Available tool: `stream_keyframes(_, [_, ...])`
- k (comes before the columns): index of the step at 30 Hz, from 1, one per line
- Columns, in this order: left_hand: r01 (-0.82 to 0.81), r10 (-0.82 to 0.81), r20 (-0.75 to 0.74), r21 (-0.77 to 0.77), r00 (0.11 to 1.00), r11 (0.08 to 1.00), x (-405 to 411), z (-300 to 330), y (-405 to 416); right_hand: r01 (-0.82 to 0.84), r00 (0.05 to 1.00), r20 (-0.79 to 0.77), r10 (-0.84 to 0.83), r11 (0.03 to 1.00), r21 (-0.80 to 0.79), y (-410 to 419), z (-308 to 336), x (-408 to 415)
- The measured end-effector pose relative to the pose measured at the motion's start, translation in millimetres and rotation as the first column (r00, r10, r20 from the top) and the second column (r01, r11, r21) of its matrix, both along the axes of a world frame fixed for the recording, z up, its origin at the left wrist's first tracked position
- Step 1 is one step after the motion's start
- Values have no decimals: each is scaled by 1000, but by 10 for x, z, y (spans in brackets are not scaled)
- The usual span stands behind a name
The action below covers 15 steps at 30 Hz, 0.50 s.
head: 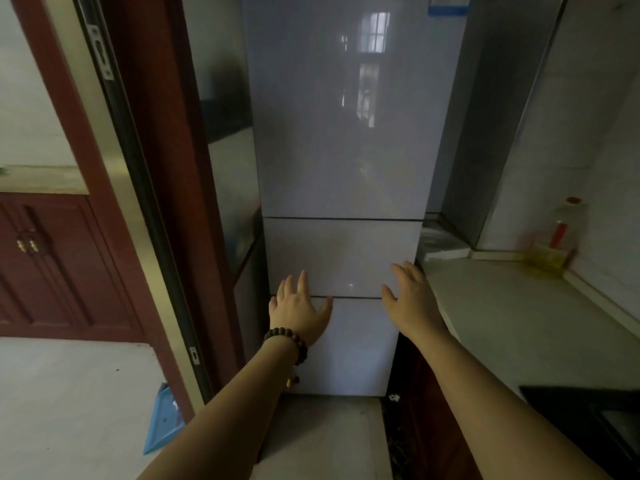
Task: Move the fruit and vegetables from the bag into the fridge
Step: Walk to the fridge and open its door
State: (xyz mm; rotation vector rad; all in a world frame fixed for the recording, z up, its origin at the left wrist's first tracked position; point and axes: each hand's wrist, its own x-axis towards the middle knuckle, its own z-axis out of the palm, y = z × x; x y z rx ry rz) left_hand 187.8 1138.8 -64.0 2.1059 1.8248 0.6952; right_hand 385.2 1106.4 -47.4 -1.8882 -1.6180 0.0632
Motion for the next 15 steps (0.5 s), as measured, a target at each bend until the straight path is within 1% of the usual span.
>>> stream_keyframes(6, [-21, 21, 28, 5, 999, 1000, -141, 131, 1226, -11, 999, 41, 11, 1000, -10, 1226, 109, -94])
stream_keyframes(10, [-54, 53, 24, 23, 998, 998, -291, 251, 2008, -52, 997, 61, 52, 999, 2, 1940, 142, -272])
stream_keyframes(15, [-85, 84, 134, 2, 987, 996, -363, 294, 2846, -77, 996, 48, 78, 997, -13, 2575, 73, -283])
